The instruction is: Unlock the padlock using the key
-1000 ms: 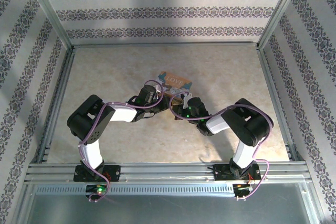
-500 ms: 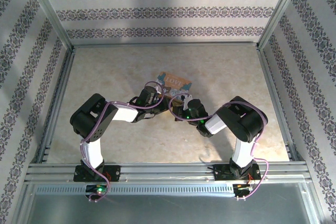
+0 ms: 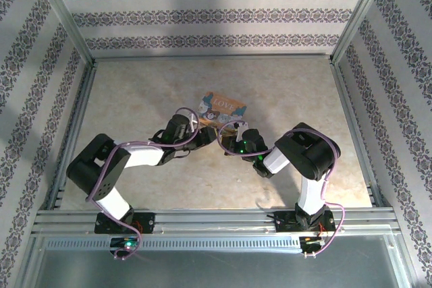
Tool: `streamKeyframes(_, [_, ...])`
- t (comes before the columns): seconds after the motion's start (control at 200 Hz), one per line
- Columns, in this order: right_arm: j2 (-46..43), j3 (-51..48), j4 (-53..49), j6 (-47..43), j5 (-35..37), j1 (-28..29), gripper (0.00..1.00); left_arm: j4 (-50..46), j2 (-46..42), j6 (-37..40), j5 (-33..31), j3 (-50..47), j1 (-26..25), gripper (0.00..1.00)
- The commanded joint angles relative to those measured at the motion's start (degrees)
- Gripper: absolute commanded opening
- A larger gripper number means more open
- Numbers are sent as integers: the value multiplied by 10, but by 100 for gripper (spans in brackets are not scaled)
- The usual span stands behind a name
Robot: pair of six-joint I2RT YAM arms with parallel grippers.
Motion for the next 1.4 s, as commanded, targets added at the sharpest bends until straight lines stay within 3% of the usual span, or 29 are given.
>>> streamKeyframes(0.0, [0,-14,3,12,4,5,0,2,-46,5,-8,-33,27,59])
streamKeyframes(0.435, [-66,-9,-101,56,30,40,0,34,-175,-13,22,-147,125,62])
streamKeyframes(0.78, [-95,-1,-137,164,15,54,0,66,-189,-50,37,-168,126,61])
streamKeyframes(1.104, [-97,8,-137,263,-10,65,0,175,-129,-113,57,-181,114,56])
streamKeyframes(1.394, [-122,18,-158,282,-5,70,0,224,-74,-128,52,-165,83,54])
